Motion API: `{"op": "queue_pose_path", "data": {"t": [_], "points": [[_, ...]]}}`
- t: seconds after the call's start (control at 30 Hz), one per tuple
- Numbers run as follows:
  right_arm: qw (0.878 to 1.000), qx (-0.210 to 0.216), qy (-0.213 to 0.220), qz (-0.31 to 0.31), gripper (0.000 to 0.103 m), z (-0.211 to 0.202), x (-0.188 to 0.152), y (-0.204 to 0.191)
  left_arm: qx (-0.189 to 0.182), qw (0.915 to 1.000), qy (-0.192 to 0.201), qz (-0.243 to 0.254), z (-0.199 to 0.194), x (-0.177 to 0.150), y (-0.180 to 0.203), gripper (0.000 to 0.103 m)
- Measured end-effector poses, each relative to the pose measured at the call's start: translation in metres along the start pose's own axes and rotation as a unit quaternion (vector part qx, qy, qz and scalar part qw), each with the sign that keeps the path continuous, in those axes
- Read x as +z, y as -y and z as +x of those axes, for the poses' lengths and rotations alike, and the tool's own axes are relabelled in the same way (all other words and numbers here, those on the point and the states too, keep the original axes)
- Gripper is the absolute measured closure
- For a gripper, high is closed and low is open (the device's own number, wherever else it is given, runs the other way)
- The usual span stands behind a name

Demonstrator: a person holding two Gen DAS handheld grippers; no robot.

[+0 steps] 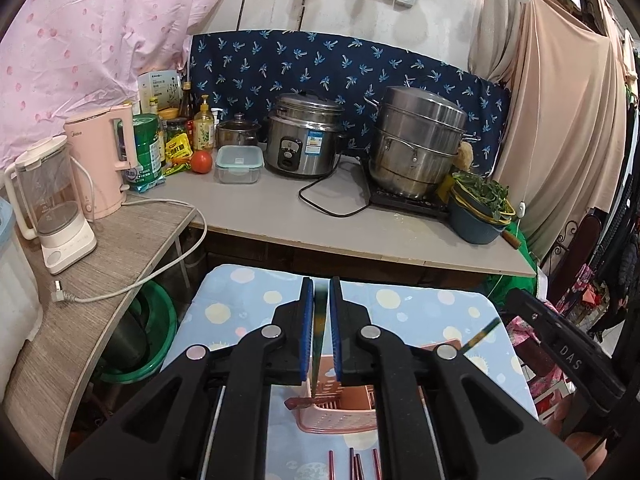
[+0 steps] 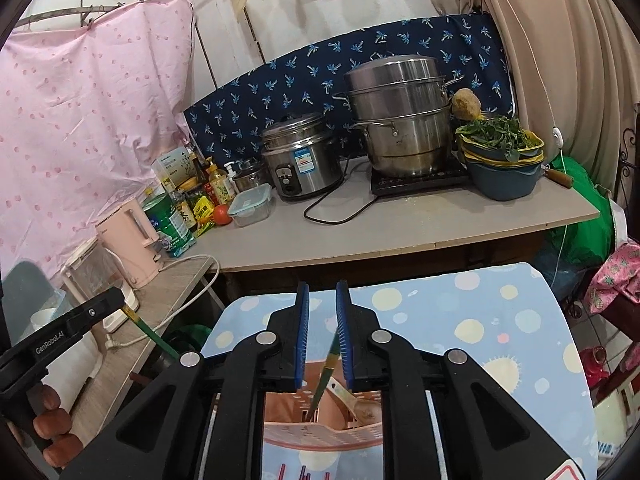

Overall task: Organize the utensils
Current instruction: 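Open right tool releasing its green chopstick while left tool releases its own into basket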

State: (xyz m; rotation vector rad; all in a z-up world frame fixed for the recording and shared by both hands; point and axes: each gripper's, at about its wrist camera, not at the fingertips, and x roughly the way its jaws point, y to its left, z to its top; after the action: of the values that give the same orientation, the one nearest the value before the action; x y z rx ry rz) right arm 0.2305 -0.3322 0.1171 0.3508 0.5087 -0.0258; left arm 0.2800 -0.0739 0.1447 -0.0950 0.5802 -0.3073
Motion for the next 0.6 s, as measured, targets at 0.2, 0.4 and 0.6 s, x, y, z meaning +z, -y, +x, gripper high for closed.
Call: {"op": "queue_pose_path", "data": {"t": [0.2, 0.4, 0.6], "points": [[1.000, 0.002, 0.003, -0.001, 0.079, -0.014, -0.004, 0.003, 0.002, 1.0000, 0.002, -0.004, -0.009, 0.000, -0.001, 0.091], [1.000, -0.001, -0.002, -0.005, 0.078, -0.029, -0.019, 0.002, 0.005, 1.0000, 0.008, -0.001, -0.022, -0.006, -0.002, 0.091], [1.000, -0.007, -0.015, -0.023, 0.078, -0.048, -0.044, -0.003, 0.011, 0.9999, 0.007, 0.003, -0.042, -0.022, -0.005, 0.091]]}}
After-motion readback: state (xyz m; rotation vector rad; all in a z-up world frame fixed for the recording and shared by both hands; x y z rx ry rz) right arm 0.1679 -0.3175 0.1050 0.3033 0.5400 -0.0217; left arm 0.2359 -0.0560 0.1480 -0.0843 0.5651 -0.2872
